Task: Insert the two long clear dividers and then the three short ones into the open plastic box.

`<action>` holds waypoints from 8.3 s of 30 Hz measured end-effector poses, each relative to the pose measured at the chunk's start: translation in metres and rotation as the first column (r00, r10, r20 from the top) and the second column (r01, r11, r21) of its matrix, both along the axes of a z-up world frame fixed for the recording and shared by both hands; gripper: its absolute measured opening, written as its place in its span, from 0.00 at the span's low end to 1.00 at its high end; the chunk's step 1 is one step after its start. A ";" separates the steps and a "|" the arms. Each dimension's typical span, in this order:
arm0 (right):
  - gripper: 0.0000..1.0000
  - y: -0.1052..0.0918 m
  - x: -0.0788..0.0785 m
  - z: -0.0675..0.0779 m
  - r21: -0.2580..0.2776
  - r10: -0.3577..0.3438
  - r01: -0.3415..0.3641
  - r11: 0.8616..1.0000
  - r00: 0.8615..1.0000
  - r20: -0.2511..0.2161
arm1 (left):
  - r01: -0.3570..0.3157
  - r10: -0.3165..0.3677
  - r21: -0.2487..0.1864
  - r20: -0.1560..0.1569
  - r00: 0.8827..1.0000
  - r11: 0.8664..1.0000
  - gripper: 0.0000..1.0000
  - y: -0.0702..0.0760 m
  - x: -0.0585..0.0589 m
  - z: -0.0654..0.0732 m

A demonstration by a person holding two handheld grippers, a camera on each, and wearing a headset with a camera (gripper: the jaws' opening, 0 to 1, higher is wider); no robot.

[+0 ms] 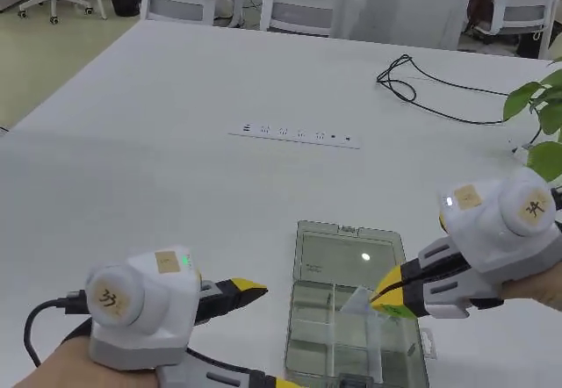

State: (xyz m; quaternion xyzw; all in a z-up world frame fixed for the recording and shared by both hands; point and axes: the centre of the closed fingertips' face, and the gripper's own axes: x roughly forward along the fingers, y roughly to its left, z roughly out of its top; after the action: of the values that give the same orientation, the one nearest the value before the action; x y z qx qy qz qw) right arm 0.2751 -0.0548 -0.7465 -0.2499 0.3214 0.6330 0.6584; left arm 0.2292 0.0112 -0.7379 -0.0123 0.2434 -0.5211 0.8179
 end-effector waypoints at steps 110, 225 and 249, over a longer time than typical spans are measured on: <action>0.20 0.000 0.004 -0.034 -0.099 -0.024 0.030 0.995 0.998 0.062 | 0.012 -0.012 0.037 -0.009 1.000 0.999 1.00 0.004 -0.003 -0.006; 0.33 -0.215 -0.003 -0.063 -0.429 -0.074 0.139 0.892 0.983 0.165 | -0.055 0.055 0.017 -0.024 0.998 0.998 0.97 0.023 0.003 0.006; 0.33 -0.104 -0.017 0.033 -0.243 -0.052 0.131 0.961 0.950 0.308 | -0.108 0.088 -0.153 -0.128 0.988 0.982 0.82 -0.018 0.010 0.047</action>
State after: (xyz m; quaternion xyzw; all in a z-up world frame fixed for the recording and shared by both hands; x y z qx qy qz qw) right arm 0.2576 -0.1585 -0.7136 -0.4115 0.3100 0.5087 0.6898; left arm 0.2390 -0.0067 -0.6908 -0.1210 0.2489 -0.4963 0.8229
